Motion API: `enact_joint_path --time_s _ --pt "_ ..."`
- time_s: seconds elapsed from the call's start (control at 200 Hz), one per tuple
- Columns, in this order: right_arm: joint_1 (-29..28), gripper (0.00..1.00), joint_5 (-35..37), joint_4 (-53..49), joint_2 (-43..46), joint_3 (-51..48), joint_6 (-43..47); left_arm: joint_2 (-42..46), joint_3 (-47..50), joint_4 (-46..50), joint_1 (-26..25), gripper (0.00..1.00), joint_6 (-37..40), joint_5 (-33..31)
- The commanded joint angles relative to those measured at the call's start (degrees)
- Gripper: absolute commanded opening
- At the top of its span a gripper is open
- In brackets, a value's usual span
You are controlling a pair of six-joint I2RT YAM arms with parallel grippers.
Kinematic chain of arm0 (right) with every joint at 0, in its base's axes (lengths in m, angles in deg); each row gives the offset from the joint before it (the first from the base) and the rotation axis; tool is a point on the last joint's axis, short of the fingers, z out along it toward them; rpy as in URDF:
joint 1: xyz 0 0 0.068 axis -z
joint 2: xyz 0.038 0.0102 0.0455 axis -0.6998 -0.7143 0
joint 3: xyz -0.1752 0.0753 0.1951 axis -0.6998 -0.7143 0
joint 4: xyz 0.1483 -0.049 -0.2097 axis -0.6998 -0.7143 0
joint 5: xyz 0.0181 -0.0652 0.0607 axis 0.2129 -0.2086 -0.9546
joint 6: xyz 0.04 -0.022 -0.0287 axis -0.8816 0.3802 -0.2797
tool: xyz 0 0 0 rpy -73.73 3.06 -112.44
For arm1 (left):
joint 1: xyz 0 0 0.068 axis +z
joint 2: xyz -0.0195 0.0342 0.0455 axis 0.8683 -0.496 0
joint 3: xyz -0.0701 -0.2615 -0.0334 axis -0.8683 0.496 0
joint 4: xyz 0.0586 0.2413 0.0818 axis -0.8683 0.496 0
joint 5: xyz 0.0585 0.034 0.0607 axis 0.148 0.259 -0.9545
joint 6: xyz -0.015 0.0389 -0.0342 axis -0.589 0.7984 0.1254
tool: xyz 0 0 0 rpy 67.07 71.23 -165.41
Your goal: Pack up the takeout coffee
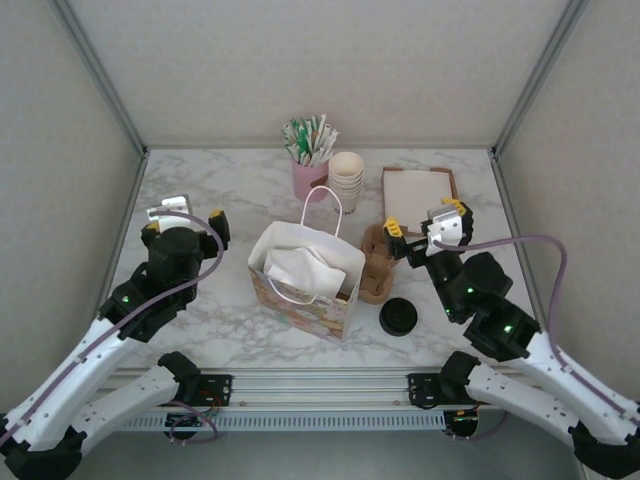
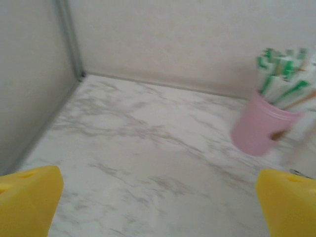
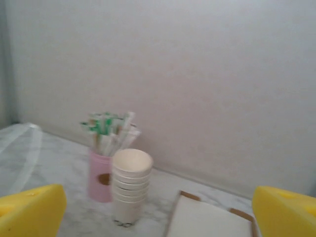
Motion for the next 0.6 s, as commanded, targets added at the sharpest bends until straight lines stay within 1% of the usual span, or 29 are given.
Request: enact_joint_path --time_s 0.0,0.065,0.125,0.185,0.225,0.27,0.29,0.355,0.465,0.596 --pt "9.61 0.99 0.26 15.66 0.74 -8.50 1.71 1.34 5.90 -9.95 6.24 1.00 1.96 -11.82" --pt "15.23 0.99 -1.22 17.01 -1.79 -11.87 -0.86 3.08 10.48 -12.99 11.62 1.00 -0.16 -7.57" --pt "20.04 0.99 -3.56 15.47 -5.13 -12.95 -3.93 3.92 15.76 -18.62 15.63 1.00 0.44 -3.96" --pt "24.18 0.99 -8.98 16.35 -8.68 -14.89 -6.47 3.69 20.58 -24.35 17.98 1.00 1.72 -2.25" --pt "26.28 0.99 -12.70 19.01 -10.99 -16.75 -7.72 3.19 23.45 -27.76 19.36 1.00 2.55 -0.86" --pt "27.88 0.99 -13.30 22.61 -14.04 -18.28 -8.94 2.47 26.41 -31.47 20.76 1.00 3.91 1.60" --pt "28.67 0.99 -12.25 24.10 -15.65 -20.24 -9.91 1.93 27.65 -32.91 21.14 1.00 4.26 2.20" --pt "31.22 0.99 -10.32 25.43 -20.03 -20.93 -12.85 -0.02 30.14 -35.76 22.01 1.00 5.35 2.99" --pt "35.72 0.99 -11.66 28.18 -27.13 -21.92 -15.68 -5.18 31.54 -37.92 22.77 1.00 7.41 3.14" --pt "38.50 0.99 -10.74 32.28 -34.05 -22.57 -17.17 -12.33 32.96 -43.55 23.73 1.00 8.38 5.41"
